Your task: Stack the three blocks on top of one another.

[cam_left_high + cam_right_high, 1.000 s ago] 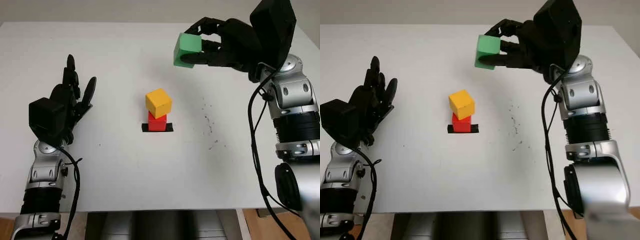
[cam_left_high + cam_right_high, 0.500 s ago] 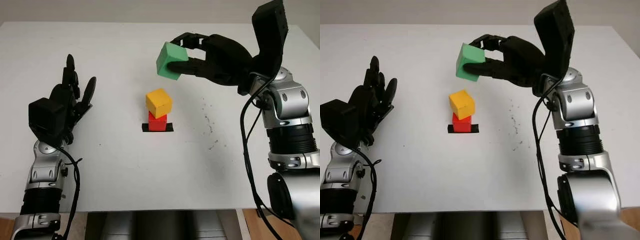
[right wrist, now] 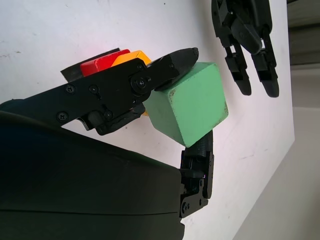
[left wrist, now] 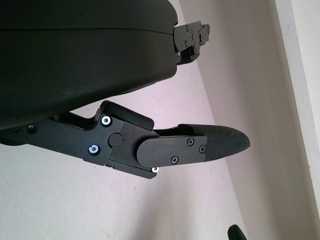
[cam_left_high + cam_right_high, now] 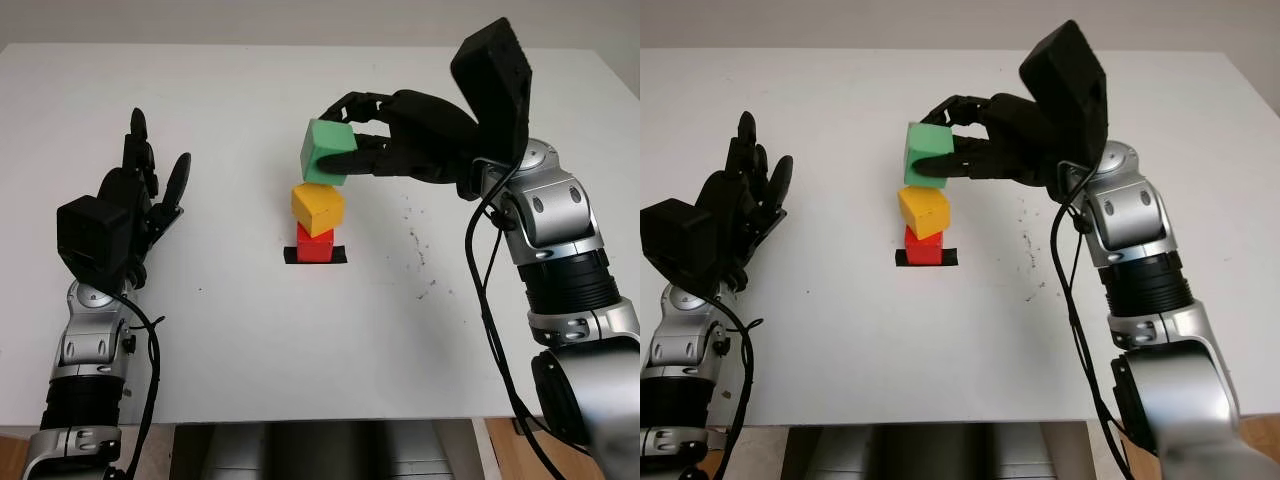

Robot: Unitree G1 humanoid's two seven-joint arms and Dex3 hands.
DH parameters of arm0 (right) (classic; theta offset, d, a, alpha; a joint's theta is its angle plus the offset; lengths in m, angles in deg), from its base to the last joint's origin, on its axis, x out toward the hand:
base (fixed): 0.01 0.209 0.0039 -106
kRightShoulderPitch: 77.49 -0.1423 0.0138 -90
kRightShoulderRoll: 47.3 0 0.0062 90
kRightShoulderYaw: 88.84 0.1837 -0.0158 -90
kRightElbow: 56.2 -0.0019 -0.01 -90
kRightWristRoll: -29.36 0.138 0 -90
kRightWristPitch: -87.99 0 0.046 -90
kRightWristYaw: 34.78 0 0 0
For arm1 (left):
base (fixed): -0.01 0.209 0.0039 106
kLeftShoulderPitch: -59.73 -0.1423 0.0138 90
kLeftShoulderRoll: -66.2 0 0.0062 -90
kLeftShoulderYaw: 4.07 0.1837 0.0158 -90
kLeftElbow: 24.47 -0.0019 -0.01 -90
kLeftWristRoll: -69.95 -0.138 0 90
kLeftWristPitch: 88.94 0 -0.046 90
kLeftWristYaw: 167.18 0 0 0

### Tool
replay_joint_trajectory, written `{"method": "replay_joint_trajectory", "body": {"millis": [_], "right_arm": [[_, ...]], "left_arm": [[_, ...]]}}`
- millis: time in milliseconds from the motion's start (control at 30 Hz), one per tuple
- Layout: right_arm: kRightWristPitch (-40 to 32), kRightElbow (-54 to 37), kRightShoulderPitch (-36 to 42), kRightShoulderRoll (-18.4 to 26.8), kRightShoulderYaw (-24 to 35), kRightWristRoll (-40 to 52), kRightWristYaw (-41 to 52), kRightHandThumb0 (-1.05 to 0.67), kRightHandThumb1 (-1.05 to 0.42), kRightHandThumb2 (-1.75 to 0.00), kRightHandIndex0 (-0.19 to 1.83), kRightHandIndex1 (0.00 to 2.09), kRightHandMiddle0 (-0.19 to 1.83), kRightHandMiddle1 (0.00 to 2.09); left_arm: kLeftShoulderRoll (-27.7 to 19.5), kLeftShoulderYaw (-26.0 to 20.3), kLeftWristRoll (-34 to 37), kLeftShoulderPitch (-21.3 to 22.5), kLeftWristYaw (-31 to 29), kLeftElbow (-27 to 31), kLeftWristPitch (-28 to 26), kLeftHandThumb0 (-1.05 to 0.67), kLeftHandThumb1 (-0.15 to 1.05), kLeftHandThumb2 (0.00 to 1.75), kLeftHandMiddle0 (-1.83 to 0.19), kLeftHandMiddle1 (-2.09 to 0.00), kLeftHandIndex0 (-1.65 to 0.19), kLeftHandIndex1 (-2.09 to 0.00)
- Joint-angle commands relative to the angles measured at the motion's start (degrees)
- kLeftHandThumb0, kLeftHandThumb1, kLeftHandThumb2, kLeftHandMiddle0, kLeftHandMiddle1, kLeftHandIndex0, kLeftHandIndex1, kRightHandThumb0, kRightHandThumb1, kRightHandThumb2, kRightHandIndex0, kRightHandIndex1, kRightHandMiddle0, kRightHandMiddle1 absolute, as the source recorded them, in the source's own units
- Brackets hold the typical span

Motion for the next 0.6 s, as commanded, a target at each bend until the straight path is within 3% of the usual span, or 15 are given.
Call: {"method": "replay_joint_trajectory", "body": {"millis": [0, 567], "right_arm": [[-0.2, -0.6, -2.0, -0.1, 0.0, 0.0, 0.4, -0.37, -1.03, -0.06, 0.17, 0.05, 0.17, 1.8], [0.8, -1.0, -0.5, -0.3, -0.7, -0.6, 1.5, -0.41, -1.0, -0.05, 0.19, 0.06, 0.2, 1.8]], "left_arm": [[-0.1, 0.1, -0.1, -0.3, 0.0, 0.9, -0.1, -0.72, 1.05, 0.46, 0.19, -0.01, 0.19, 0.0], [-0.2, -0.1, 0.2, -0.5, -0.2, 1.4, -0.3, -0.71, 1.05, 0.46, 0.19, 0.0, 0.19, -0.01]]}}
